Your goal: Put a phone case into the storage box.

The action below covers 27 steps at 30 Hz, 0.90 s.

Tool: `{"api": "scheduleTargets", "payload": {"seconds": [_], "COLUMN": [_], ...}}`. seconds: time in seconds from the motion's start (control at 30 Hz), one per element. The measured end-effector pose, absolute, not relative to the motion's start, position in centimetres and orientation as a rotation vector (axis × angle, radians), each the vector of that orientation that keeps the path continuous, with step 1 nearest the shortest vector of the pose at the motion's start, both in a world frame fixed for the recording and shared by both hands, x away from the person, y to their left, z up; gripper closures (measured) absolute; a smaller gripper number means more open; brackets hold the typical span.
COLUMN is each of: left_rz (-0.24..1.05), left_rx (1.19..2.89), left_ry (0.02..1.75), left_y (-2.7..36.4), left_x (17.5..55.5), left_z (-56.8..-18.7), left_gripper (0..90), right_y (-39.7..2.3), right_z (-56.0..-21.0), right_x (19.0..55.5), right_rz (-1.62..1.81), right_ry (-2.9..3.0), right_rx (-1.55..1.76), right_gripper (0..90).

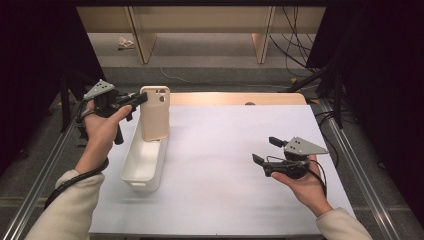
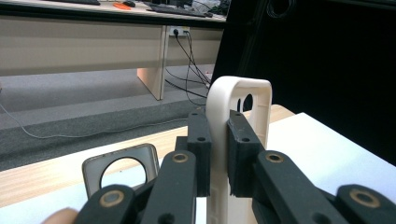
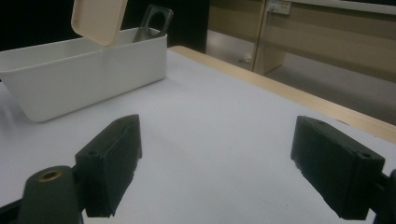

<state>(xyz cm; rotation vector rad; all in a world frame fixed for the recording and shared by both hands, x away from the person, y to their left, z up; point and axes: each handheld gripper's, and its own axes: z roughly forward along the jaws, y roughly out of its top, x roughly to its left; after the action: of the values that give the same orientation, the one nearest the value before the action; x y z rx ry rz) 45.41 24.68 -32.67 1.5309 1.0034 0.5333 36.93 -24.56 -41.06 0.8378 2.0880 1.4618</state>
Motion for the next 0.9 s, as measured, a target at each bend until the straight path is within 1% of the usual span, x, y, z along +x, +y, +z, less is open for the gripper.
{"api": "scheduleTargets", "payload": {"seconds": [0.47, 0.9], "left_rz": [0.538, 0.545], "left_rx": [1.543, 1.546], "left_ry": [1.014, 1.034], "left_y": [25.0, 25.7], "left_x": [46.1, 47.4], "left_z": [-33.0, -33.1], "left_gripper": [81.3, 81.4], "right_y": [-25.7, -25.8], "right_z": [-41.1, -41.1], "right_x": [36.7, 36.7], "right_rz": [1.451, 1.451], "right_ry": [2.068, 2.065], "right_rx": [0.86, 0.861], "right_gripper": [17.5, 17.5]}}
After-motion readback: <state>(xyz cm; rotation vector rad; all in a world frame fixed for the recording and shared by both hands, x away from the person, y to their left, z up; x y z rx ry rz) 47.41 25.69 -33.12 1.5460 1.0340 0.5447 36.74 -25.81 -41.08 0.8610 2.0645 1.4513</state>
